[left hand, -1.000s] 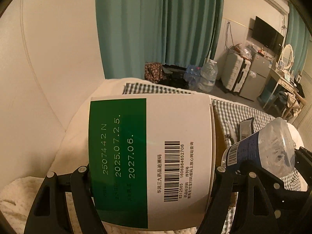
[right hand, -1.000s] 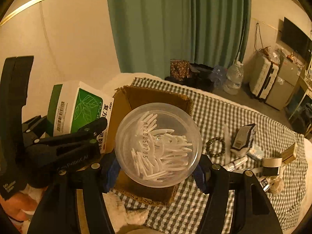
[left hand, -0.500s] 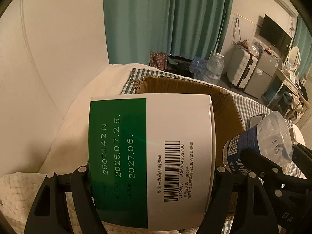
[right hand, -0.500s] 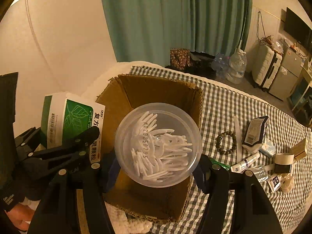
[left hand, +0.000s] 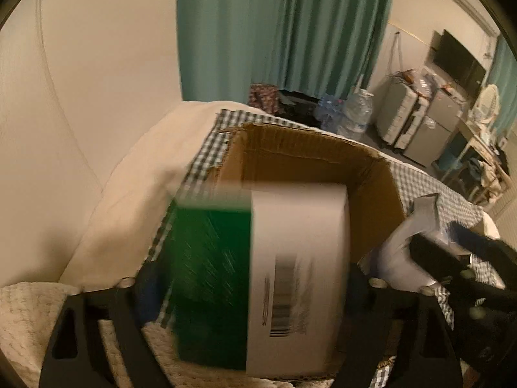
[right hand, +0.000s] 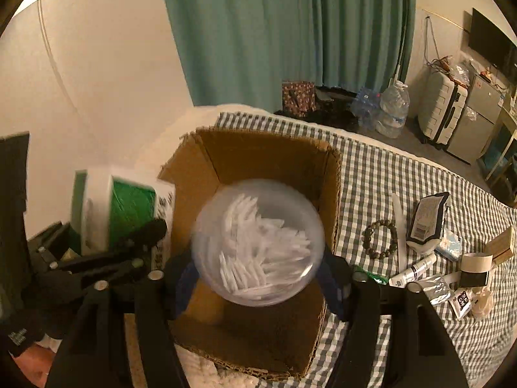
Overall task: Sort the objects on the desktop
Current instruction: 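Open both tools to drop the box and container into the cardboard box, then move both tools back toward the remaining items on the cloth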
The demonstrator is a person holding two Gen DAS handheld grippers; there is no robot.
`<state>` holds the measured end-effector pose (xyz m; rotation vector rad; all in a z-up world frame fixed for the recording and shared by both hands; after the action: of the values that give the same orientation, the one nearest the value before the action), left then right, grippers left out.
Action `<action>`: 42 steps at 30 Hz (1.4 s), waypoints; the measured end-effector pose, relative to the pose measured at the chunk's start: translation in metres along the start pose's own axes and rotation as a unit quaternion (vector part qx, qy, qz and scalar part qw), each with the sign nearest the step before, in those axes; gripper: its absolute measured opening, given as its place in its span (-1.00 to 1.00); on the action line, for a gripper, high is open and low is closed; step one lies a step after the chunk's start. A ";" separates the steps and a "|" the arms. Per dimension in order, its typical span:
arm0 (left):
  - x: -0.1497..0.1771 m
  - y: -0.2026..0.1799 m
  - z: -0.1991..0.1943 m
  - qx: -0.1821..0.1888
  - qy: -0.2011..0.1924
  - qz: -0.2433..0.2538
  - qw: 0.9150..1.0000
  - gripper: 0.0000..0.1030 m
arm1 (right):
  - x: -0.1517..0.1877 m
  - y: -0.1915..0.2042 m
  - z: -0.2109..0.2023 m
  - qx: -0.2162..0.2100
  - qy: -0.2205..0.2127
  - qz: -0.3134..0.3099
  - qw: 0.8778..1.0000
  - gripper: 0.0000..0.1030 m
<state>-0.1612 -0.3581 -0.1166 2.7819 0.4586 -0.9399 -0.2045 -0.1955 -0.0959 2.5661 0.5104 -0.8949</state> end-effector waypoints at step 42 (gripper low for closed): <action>0.061 -0.228 -0.155 0.040 -0.068 0.133 0.988 1.00 | 0.065 -0.139 -0.231 0.085 -0.152 0.110 0.979 0.70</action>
<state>-0.1057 -0.0901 -0.0457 2.7330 0.0276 -1.0929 -0.1013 0.0438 -0.0008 2.5019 0.0621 -1.2646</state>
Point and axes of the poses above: each gripper's, at about its wrist camera, not at the fingertips, and z roughly the way its jaws point, y to its left, x to its underside, the point moved 4 cm from there along z, roughly the way its jaws point, and after that the axes turned 10 degrees about -x, right-handed, at the moved point
